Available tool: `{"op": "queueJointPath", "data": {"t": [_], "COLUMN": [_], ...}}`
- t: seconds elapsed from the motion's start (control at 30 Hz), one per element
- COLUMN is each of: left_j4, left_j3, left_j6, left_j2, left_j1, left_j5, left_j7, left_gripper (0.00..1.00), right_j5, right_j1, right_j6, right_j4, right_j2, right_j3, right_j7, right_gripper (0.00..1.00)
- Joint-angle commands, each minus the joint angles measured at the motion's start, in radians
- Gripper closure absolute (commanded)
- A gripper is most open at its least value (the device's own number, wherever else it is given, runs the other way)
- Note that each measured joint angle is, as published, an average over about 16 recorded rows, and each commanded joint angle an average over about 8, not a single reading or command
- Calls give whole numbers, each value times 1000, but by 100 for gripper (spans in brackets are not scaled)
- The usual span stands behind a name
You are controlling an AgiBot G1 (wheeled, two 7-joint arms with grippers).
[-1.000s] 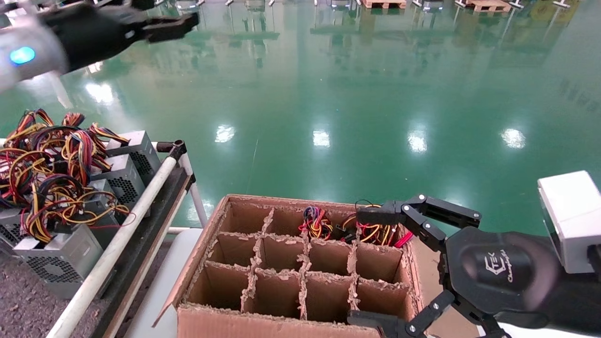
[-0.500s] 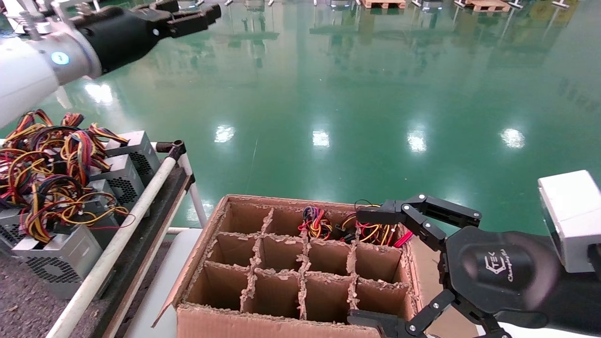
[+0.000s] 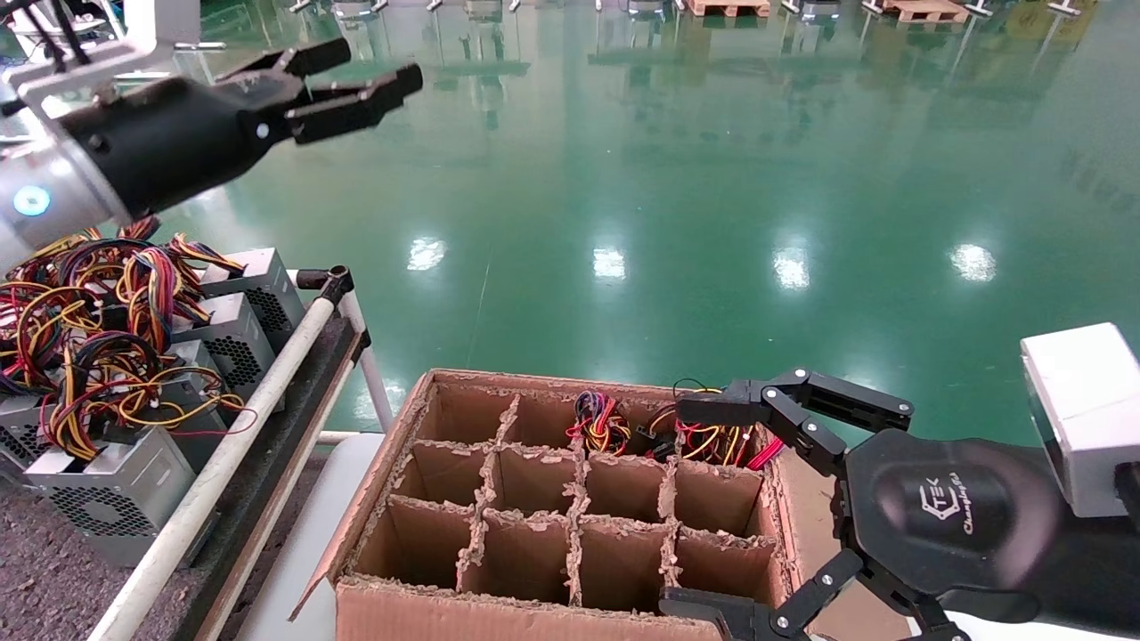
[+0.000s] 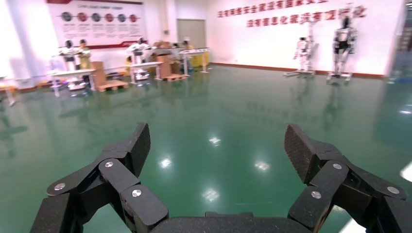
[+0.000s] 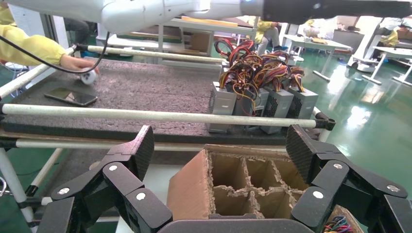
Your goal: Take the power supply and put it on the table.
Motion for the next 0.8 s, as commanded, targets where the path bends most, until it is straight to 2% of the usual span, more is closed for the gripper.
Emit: {"op": "queueJointPath", "data": {"t": [0.03, 0.8], "left_j4": [-38, -475], "left_j3": [-8, -100], "left_j6": [26, 326], "left_j2": [-20, -249], "left_j1": [28, 351], "left_j5": [-11, -143], "left_j7": [-6, -70], "left_gripper": [0, 0], "right_j5": [0, 1], "right_j1": [0, 0], "right_j6": [0, 0], "right_j4": [0, 0], "right_j2": [0, 0], "right_j3": [0, -1], "right_j7": [0, 0], "right_gripper": [0, 0]}}
